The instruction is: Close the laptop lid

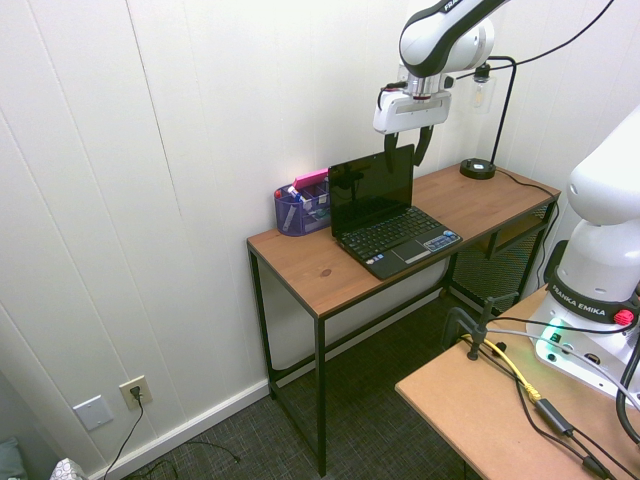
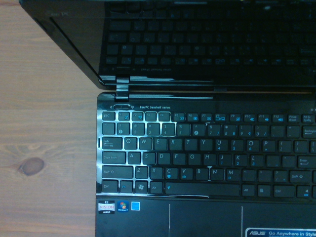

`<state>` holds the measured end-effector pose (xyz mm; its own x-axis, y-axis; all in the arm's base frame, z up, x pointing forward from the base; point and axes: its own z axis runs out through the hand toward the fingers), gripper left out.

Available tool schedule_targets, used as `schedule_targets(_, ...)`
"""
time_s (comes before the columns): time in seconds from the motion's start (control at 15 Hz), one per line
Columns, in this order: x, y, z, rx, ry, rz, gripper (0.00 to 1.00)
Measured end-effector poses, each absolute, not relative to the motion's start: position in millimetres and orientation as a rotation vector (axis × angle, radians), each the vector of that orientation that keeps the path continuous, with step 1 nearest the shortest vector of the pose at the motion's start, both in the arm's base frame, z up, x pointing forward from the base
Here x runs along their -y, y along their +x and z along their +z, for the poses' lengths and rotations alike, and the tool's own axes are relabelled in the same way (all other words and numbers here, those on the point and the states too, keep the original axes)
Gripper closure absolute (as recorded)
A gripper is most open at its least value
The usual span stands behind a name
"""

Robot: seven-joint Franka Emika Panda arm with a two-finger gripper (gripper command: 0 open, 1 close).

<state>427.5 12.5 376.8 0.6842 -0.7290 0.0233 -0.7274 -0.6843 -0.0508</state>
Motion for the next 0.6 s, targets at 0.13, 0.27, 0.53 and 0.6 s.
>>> schedule_targets(0.13,-14,427,376,-1.242,-2.853,-0.066,0.00)
schedule_targets(0.27,-15,432,383,-1.239,-2.850,-0.090,0.00)
schedule_targets(0.53,-13,468,414,-1.239,-2.819,-0.196,0.00)
schedule_targets(0.6,-13,482,417,-1.252,-2.804,-0.212,0.00)
